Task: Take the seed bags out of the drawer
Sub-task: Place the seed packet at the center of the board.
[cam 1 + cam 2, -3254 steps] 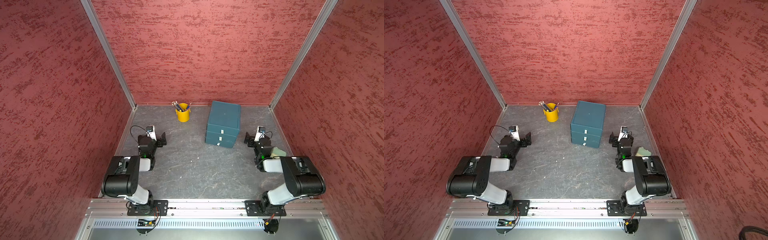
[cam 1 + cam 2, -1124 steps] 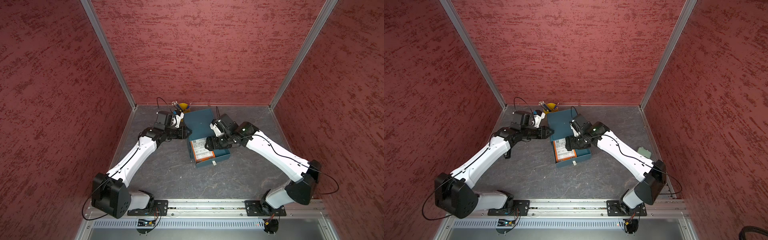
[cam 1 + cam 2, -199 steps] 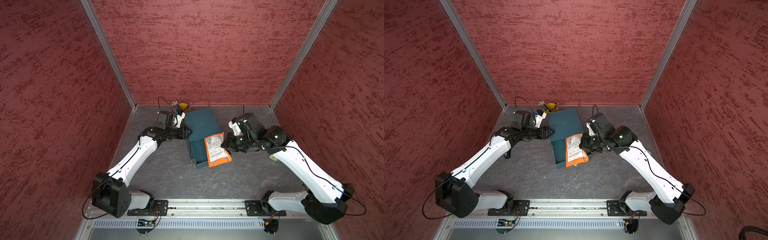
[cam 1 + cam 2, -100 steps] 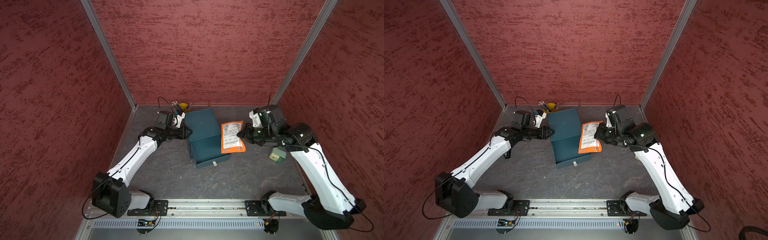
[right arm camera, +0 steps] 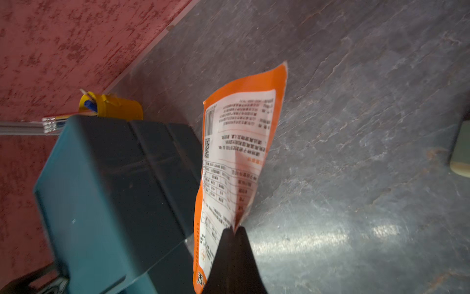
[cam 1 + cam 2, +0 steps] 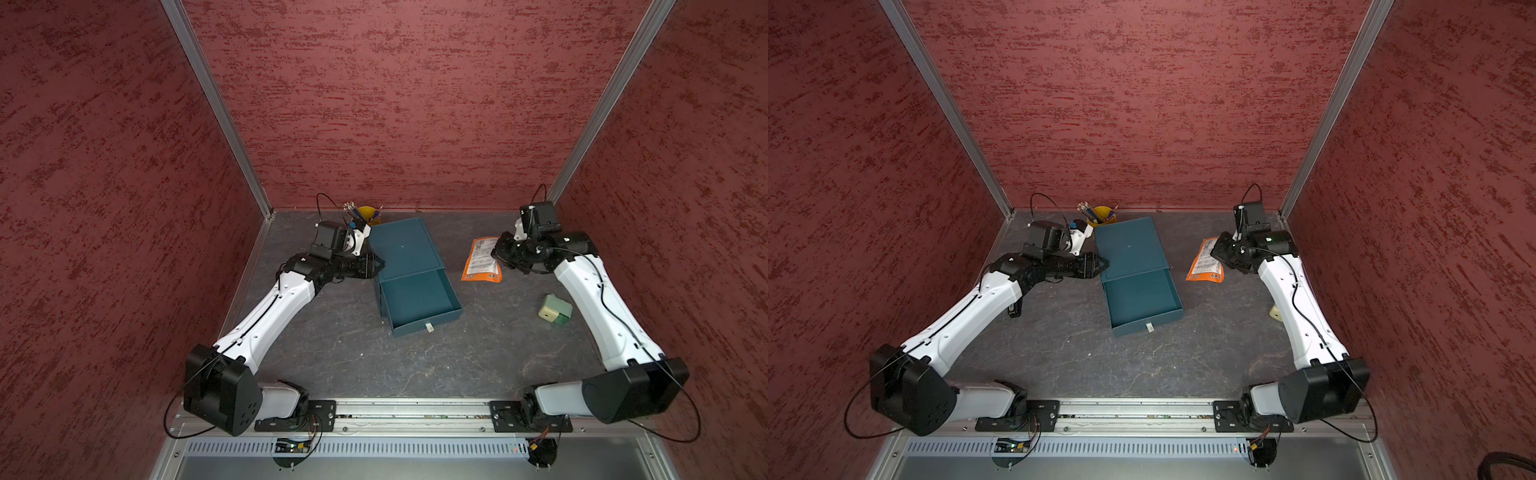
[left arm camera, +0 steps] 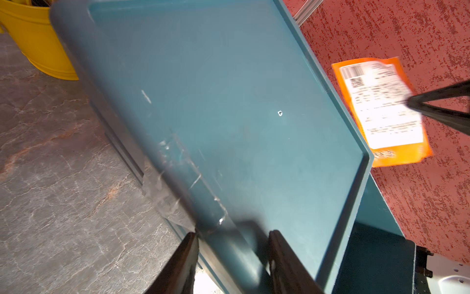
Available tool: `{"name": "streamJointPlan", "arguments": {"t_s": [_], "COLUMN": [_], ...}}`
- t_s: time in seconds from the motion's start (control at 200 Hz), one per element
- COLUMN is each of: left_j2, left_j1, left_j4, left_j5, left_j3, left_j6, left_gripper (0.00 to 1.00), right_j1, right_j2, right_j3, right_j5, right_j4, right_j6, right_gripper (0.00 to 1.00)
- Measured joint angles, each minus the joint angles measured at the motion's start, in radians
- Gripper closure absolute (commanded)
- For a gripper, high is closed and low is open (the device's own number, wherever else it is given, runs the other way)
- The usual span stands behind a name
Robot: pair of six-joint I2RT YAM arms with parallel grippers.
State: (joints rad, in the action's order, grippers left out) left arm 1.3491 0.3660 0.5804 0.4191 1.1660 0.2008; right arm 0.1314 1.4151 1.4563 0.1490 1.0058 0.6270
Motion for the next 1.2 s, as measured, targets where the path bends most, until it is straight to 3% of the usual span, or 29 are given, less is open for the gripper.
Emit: {"name": "streamJointPlan", "arguments": {"t_s": [0.361, 0.636, 0.807, 0.887, 1.202], "left_j2": [0.022, 0.039, 0.039, 0.039, 0.028], "left_j1": [0.002, 0.002, 0.002, 0.004, 0.010], "left_j4": [0.034, 0.060, 0.060, 0.059, 0.052], "left_j5": [0.002, 0.006, 0.005, 0.002, -0.020], "left_j3": [0.033, 0.058, 0.058, 0.058, 0.047], "left_j6": [-0.023, -0.026, -0.026, -0.025, -0.023], "left_gripper": [0.52, 0.52, 0.52, 0.53, 0.52], "right_j1": [-0.055, -0.077, -0.080, -0.083, -0.084], "right_j2": [0.300, 0.469, 0.497, 0.499, 0.413], "right_j3": [-0.064, -0.029, -0.029, -0.029, -0.115], "right_j5": [-0.012, -0.016, -0.015, -0.016, -0.011], "right_j4": [-0.254, -0.320, -0.333, -0.335, -0.348], "right_j6": [-0.054, -0.079, -0.097, -0.101, -0.112], "right_gripper": [1.00, 1.00, 0.68, 0.59, 0.50]}}
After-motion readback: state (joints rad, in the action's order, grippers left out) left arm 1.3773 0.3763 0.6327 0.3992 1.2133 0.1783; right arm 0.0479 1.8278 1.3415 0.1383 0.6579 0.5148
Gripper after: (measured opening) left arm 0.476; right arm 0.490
